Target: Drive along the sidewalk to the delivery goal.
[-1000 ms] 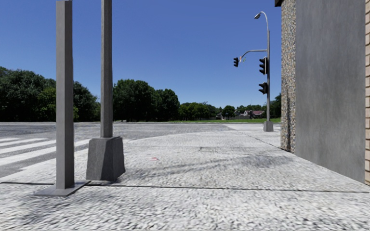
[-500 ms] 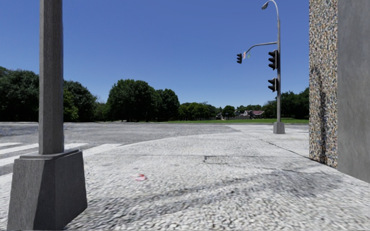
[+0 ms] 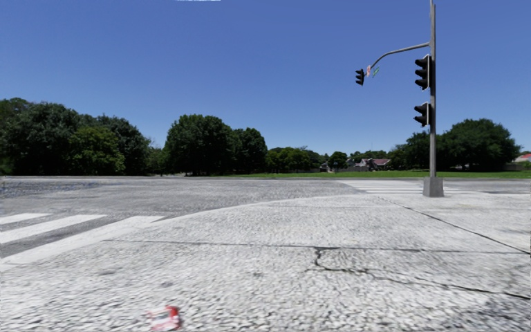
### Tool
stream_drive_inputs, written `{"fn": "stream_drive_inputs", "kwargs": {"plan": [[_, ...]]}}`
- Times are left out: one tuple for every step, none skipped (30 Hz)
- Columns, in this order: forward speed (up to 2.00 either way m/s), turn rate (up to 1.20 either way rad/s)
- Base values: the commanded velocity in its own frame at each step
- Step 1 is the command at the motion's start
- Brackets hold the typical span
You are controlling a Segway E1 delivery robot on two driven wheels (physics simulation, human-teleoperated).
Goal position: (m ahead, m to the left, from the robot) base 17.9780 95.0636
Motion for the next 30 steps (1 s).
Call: {"fn": "stream_drive_inputs", "kwargs": {"plan": [[2.0, 0.52], [2.0, 0.57], [2.0, 0.64], [2.0, 0.75], [2.0, 0.75], [2.0, 0.85], [2.0, 0.88], [2.0, 0.88], [2.0, 0.89], [2.0, 0.89], [2.0, 0.89], [2.0, 0.89], [2.0, 0.89], [2.0, 0.89], [2.0, 0.89], [2.0, 0.89], [2.0, 0.89], [2.0, 0.89], [2.0, 0.89], [2.0, 0.89], [2.0, 0.89], [2.0, 0.89], [2.0, 0.89], [2.0, 0.89], [2.0, 0.88], [2.0, 0.88], [2.0, 0.88], [2.0, 0.88], [2.0, 0.88], [1.99, 0.88]]}}
